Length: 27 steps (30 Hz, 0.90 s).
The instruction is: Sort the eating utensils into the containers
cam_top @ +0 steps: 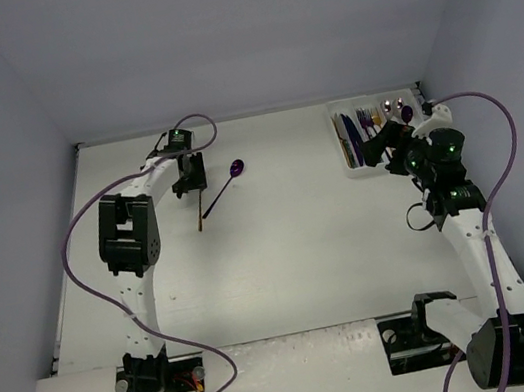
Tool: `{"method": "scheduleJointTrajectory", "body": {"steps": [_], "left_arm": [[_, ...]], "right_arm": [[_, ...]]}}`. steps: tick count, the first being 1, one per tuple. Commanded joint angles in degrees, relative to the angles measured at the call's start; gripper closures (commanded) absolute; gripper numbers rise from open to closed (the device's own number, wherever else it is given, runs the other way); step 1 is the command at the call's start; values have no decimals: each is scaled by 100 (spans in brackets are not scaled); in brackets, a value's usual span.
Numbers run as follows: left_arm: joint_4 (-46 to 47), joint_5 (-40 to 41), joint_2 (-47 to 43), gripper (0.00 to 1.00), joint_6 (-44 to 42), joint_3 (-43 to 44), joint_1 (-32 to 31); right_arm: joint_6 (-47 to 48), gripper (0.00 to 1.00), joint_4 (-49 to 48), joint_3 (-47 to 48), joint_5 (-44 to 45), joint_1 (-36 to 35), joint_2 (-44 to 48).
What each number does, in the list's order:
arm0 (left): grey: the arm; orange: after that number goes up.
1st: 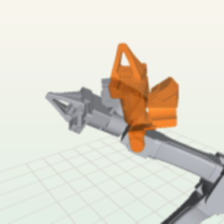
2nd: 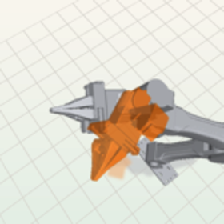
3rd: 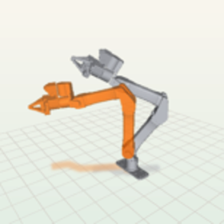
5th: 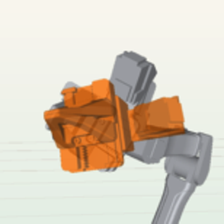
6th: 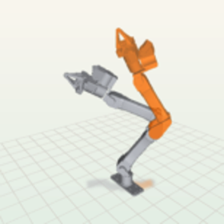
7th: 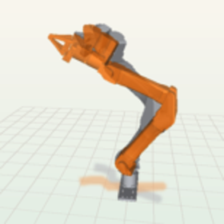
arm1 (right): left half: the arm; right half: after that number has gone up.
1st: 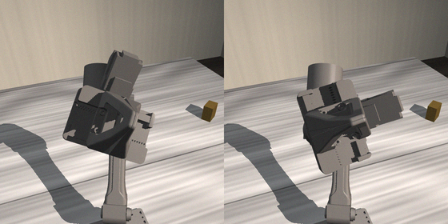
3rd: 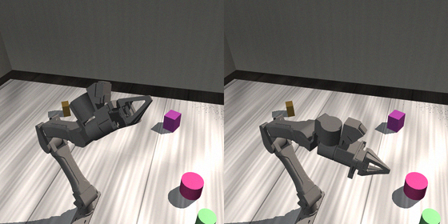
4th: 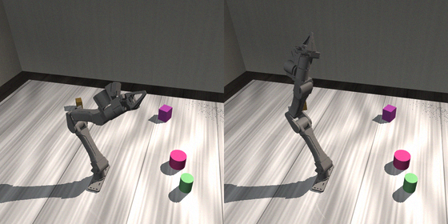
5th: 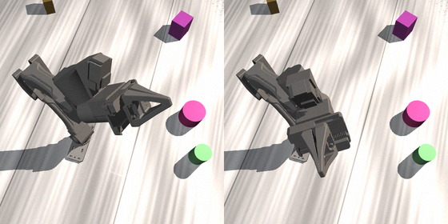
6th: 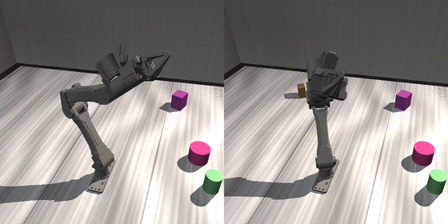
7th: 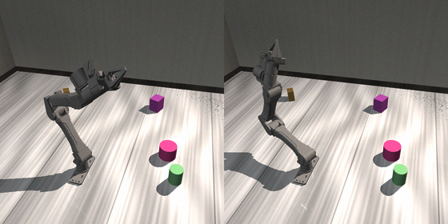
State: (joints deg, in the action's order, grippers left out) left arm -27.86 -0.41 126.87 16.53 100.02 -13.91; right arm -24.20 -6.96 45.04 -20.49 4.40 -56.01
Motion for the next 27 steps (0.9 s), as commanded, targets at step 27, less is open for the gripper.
{"method": "scheduleJointTrajectory", "body": {"steps": [27], "left_arm": [[125,-805,-2500,100,2042,-196,-429]], "right_arm": [[39,0,-1291,1168,801,-3950,-1596]]}}
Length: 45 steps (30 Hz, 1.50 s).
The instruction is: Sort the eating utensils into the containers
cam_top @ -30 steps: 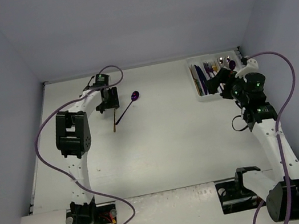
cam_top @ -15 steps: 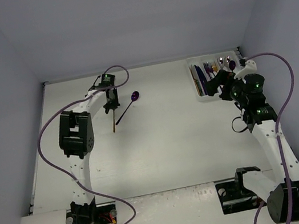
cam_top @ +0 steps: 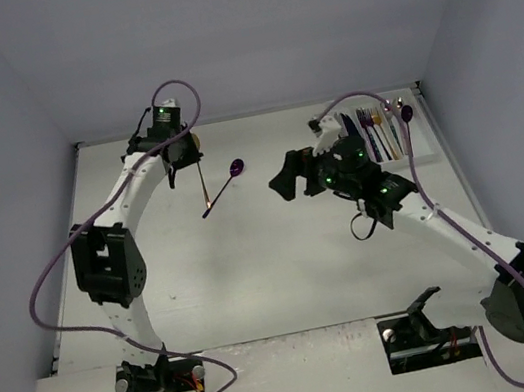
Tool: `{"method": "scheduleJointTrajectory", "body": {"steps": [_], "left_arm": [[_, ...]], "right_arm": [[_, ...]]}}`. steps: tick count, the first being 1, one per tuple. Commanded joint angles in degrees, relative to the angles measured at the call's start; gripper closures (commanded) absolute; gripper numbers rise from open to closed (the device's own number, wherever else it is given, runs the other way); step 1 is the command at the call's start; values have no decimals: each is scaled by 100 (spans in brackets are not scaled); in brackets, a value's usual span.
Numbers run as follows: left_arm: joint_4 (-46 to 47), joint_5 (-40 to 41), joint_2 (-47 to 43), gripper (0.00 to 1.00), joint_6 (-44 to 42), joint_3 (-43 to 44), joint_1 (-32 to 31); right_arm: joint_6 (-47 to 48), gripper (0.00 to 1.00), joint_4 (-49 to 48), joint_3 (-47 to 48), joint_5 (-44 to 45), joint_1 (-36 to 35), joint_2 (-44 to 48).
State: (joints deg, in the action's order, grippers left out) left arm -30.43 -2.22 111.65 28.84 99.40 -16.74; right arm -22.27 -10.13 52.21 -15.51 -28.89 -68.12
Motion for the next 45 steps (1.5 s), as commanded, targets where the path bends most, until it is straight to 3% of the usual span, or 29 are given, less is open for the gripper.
{"method": "scheduleJointTrajectory", "body": {"steps": [1,10,14,17,24,29,35,37,38,41,45], "left_arm": [[459,-706,-1203,100,919,-216,-188],[1093,-897,-2258,100,1587,-854,-775],[1243,-938,-2498,100,1773,-1053,-897],[1379,-945,-2616,100,1866,-1194,-943],[1463,-947,-2712,100,1933,-1259,-1065],[1496,-918,-2790,100,1921,-1284,-1131],[1555,-917,-2917,99,1710,-1422,-1156],[1601,-882,-2975,85,1576,-1498,-1156],[1602,-838,-3013,69,1461,-1547,-1156],[1511,-603,-3158,39,1192,-1701,-1156],[1185,-130,-3387,27,643,-1806,-1153]], "right_arm": [[-155,0,-1010,549,324,-750,-579],[-306,0,-1690,1008,343,-1399,-1387],[-333,6,-1915,1096,361,-1459,-1576],[-343,20,-2015,1116,342,-1477,-1644],[-348,76,-2063,1078,385,-1491,-1740],[-357,97,-2063,1018,457,-1488,-1747],[-338,100,-2062,868,714,-1466,-1619],[-329,100,-2048,773,773,-1423,-1549],[-324,100,-2027,740,790,-1379,-1494],[-323,100,-1931,619,794,-1173,-1372],[-214,100,-1670,458,709,-654,-1208]]}}
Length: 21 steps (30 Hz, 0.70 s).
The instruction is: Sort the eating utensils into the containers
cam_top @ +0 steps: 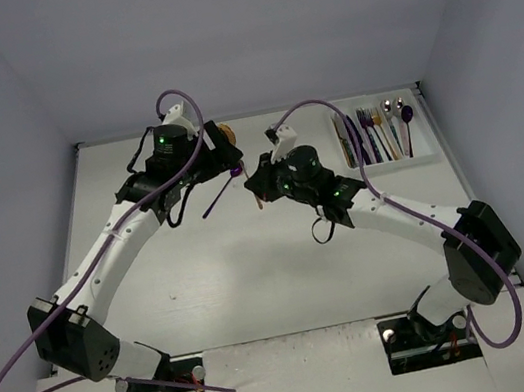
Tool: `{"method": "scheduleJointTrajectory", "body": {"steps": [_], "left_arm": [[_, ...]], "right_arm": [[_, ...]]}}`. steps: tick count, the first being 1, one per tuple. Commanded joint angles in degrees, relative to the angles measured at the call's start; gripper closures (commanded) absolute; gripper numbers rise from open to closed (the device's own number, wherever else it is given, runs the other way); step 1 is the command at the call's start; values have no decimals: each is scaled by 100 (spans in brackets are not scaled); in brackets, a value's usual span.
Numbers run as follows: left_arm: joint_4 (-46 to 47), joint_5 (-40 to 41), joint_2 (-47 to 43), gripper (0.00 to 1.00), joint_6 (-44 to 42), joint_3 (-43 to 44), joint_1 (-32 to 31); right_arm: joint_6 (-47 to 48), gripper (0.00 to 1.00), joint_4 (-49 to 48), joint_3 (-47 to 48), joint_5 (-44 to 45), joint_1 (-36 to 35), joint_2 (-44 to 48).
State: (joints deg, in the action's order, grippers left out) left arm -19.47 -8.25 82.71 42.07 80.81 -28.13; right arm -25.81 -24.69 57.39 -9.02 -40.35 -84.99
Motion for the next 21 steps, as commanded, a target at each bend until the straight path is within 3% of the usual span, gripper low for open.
{"method": "scheduleJointTrajectory", "body": {"steps": [1,4,6,8,14,21], "left_arm": [[-8,580,-571,26,-845,28,-9],[-183,961,-821,18,-1385,-176,28],[-422,1394,-1060,6,-1772,-381,111],[-539,1549,-1254,3,-2014,-611,262],[-488,1328,-1969,3,-2292,-1584,1231],[-474,1534,-2066,3,-2563,-2173,1425]], "right_arm": [[188,100,-155,-104,2,642,518],[436,100,92,-226,-148,1201,634],[622,100,271,-326,-281,1818,705],[779,100,451,-349,-367,2340,704],[1544,100,837,21,-662,3808,322],[2462,100,1458,1206,-816,4913,-882]]}}
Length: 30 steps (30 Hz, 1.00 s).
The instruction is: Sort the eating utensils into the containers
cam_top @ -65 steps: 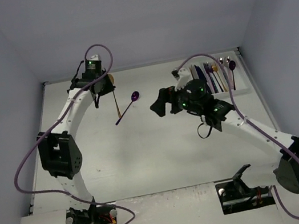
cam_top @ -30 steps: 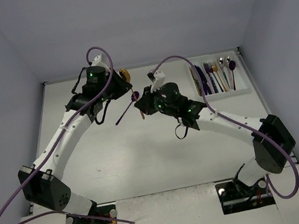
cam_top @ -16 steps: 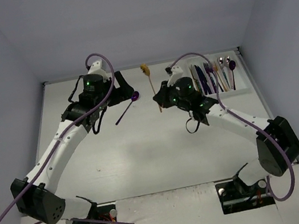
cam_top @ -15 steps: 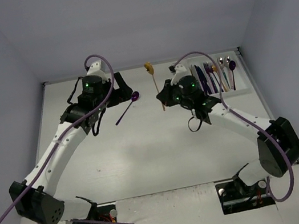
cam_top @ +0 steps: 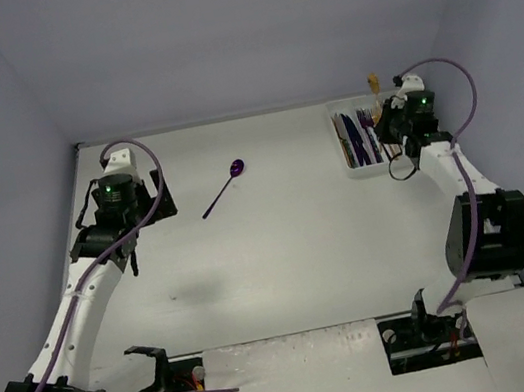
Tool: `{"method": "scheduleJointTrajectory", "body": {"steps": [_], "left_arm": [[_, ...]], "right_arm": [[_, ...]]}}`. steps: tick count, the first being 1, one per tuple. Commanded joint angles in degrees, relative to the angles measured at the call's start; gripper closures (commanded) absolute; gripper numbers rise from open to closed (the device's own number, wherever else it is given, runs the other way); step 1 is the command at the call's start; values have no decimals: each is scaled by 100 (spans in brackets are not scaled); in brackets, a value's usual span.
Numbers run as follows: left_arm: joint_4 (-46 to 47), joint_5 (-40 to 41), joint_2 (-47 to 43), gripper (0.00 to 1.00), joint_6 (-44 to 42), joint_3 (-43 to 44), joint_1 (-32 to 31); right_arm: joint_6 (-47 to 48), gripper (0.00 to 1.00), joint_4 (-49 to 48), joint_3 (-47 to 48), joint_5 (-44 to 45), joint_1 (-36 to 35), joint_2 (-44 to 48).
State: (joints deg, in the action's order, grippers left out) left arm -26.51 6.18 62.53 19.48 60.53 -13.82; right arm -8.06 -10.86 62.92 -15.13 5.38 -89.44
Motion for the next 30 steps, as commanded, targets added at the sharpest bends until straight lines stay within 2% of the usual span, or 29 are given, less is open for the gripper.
{"method": "scheduleJointTrajectory", "body": {"steps": [1,6,15,24,27,30], "left_arm": [[241,65,-27,3,-305,-218,-7],[64,-42,164,3,-304,-296,22],[-47,-178,233,3,-306,-225,125],[-47,-142,213,3,-307,-235,153],[-56,-159,236,3,-305,-235,160],[-47,-207,244,3,-307,-235,160]], "right_arm": [[733,100,75,751,-124,398,-577],[1092,100,87,1435,63,646,-1491],[1205,100,228,2454,-580,1290,-2721],[1408,97,389,3004,-820,1290,-3403],[1421,93,409,3058,-829,1290,-3525],[1421,84,418,3057,-679,1284,-3569]]}}
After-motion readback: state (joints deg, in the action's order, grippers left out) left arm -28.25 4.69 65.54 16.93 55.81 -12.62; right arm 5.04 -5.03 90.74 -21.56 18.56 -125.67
